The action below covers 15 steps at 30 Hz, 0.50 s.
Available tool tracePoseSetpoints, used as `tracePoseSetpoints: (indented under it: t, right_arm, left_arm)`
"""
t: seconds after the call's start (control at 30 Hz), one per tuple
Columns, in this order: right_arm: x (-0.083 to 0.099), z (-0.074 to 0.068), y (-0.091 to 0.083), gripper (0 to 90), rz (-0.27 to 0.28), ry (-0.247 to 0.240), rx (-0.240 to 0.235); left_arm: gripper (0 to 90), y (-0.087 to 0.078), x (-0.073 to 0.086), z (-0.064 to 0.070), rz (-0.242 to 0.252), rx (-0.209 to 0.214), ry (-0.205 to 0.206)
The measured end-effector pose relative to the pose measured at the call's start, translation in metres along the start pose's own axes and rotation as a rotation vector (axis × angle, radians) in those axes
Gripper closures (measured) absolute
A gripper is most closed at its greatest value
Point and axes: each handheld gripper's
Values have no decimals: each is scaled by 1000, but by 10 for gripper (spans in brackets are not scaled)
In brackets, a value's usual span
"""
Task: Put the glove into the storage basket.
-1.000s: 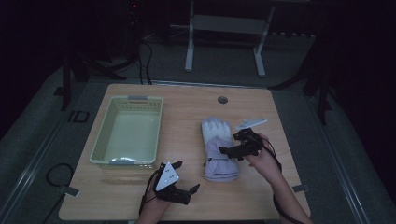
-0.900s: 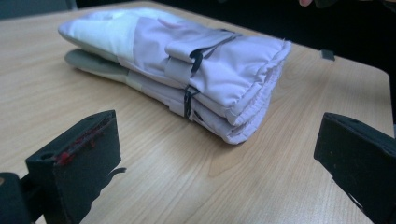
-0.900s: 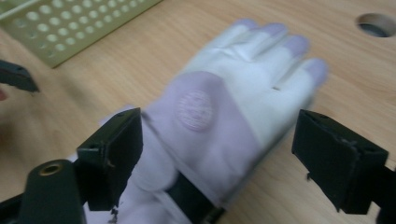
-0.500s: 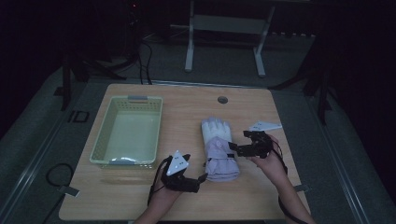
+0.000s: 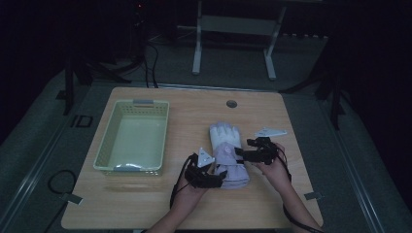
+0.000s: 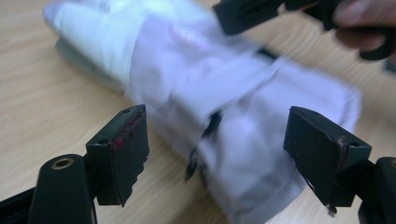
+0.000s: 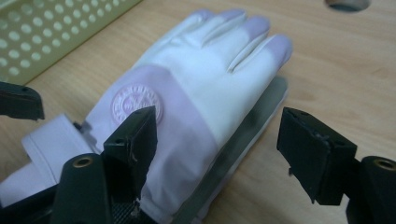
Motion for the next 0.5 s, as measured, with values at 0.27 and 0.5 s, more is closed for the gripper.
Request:
tracePoseSetpoints:
  t: [0.27,0.5]
  right_arm:
    - [15,2,15,306,-62,51,-47]
    - [31,18,23,358,-81,208,-127]
  left_arm:
    - [311,9,18,-3,-82,78,-111]
    - [371,26,26,-9,-147,175,-149]
Point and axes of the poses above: each handheld gripper's, and its own axes: y roughly forward along the jaws, x roughly out of its underside, z roughly to its right, and after that the axes turned 12 degrees about -x, right-handed
